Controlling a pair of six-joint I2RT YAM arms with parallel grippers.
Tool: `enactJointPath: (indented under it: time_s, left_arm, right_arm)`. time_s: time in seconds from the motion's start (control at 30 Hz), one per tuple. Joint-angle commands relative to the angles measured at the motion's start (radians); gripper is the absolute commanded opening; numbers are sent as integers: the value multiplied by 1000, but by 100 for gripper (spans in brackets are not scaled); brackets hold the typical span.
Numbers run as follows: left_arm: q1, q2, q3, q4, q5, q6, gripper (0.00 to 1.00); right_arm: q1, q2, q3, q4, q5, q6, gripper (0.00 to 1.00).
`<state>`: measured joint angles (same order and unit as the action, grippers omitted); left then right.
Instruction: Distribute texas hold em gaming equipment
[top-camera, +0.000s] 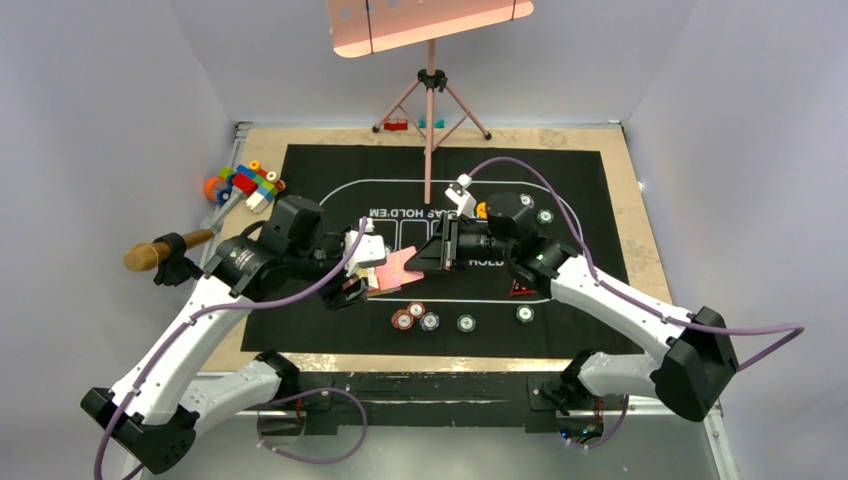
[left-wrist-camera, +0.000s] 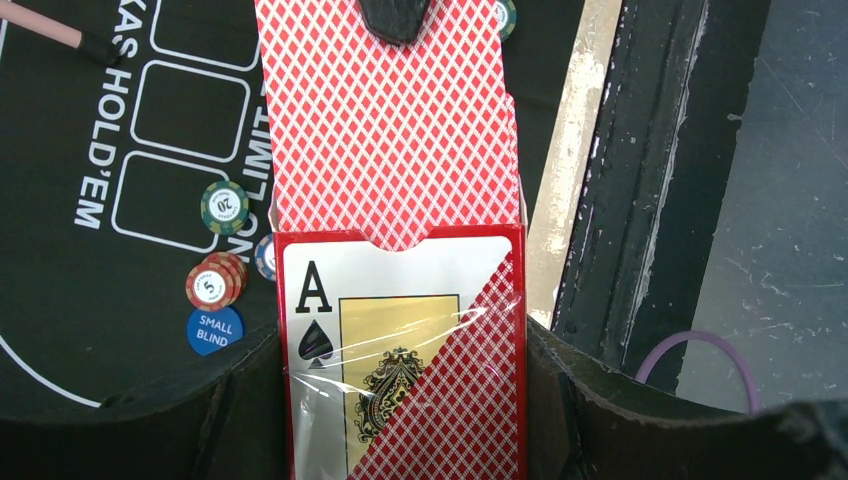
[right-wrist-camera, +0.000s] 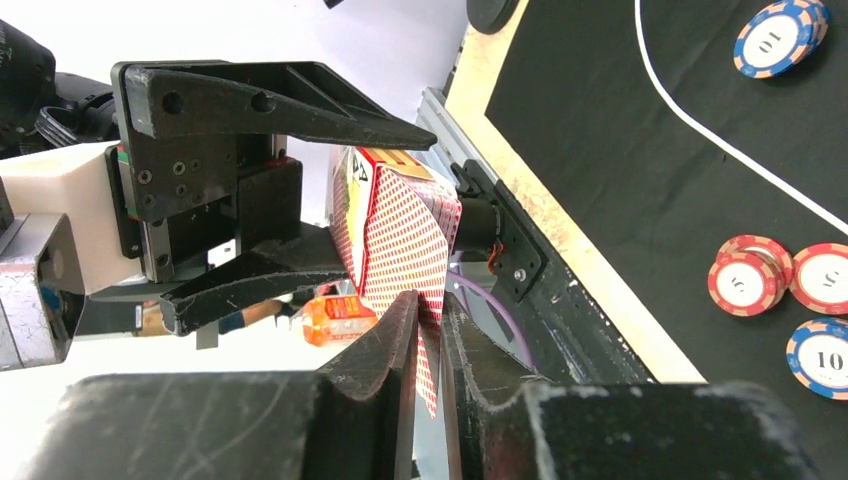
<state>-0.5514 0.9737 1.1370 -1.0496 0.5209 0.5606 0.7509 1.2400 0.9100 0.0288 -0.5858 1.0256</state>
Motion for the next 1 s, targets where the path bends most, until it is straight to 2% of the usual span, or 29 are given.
enactJointPath:
  time_s: [0.0,0.23,0.5,0.63,0.73,0.8,0.97]
  left_arm:
    - [-2,-26,28,60,34,-5,12]
    - [-1,-40,14,54,31,-3,11]
    - [-1,-47,13,50,31,-6,11]
    - [-2,-51,18,43,30,-5,11]
    - [-2,-51,27,45,33,-9,11]
    - [-2,-53,32,46,36,-18,11]
    - [-2,-62,38,28,35,-15,9]
  right_arm:
    - [-17,-42,18,-37,6,-27,13]
    - [-104,-103,40,-99,-21,-52,0]
    - [-245,-125,66,-146,-87,-91,0]
    - [-278,-101,43,-107,-103,-95,0]
    - [-279,-9,22,-36,-110,-84,0]
    - [-260,104,17,74,-132,-57,0]
    - [-200,310,116,149,-120,-50,0]
